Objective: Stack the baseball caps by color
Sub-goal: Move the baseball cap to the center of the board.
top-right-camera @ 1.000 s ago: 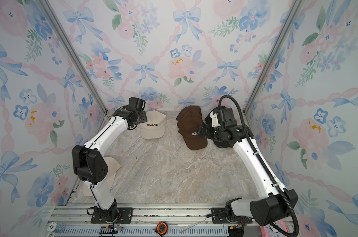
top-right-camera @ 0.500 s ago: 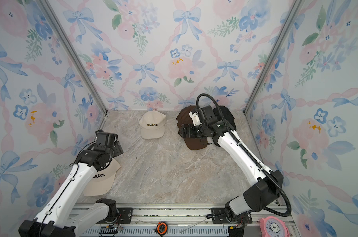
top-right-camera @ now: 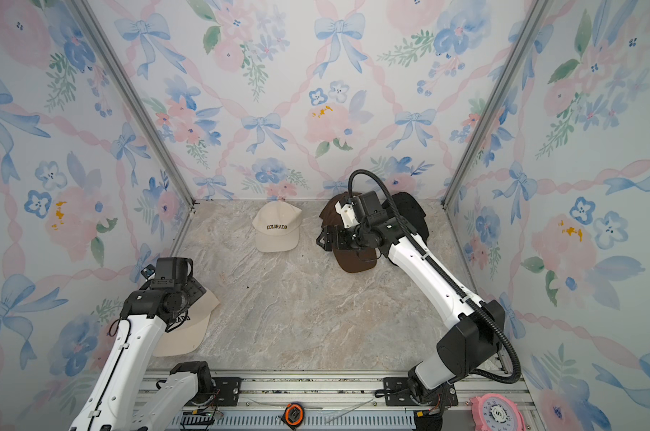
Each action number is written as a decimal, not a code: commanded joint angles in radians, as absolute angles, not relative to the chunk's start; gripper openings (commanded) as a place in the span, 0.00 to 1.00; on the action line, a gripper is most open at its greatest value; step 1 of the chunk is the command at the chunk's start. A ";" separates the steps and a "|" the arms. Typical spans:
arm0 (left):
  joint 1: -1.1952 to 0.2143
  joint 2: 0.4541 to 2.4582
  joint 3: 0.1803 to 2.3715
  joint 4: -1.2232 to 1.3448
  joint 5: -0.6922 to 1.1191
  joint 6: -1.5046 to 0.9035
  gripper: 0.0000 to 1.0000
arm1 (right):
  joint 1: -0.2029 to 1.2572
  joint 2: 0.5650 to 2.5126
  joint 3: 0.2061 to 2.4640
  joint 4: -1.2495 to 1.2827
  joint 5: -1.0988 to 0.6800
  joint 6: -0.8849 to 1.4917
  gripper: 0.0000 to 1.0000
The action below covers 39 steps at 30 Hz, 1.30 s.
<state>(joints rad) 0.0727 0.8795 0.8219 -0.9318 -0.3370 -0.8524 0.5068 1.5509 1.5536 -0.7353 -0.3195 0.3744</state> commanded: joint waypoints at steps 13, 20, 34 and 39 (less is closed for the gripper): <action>0.200 0.826 0.669 -0.853 -0.271 -0.995 0.83 | 0.391 1.579 1.540 -0.687 -0.396 0.355 0.96; 0.212 0.899 0.657 -0.713 -0.245 -0.932 0.83 | 0.365 1.596 1.558 -0.696 -0.396 0.347 0.96; 0.212 1.146 0.768 -0.545 -0.165 -0.885 0.82 | 0.344 1.608 1.590 -0.707 -0.356 0.354 0.96; 0.212 1.227 0.813 -0.505 -0.141 -0.866 0.81 | 0.344 1.612 1.598 -0.712 -0.341 0.362 0.96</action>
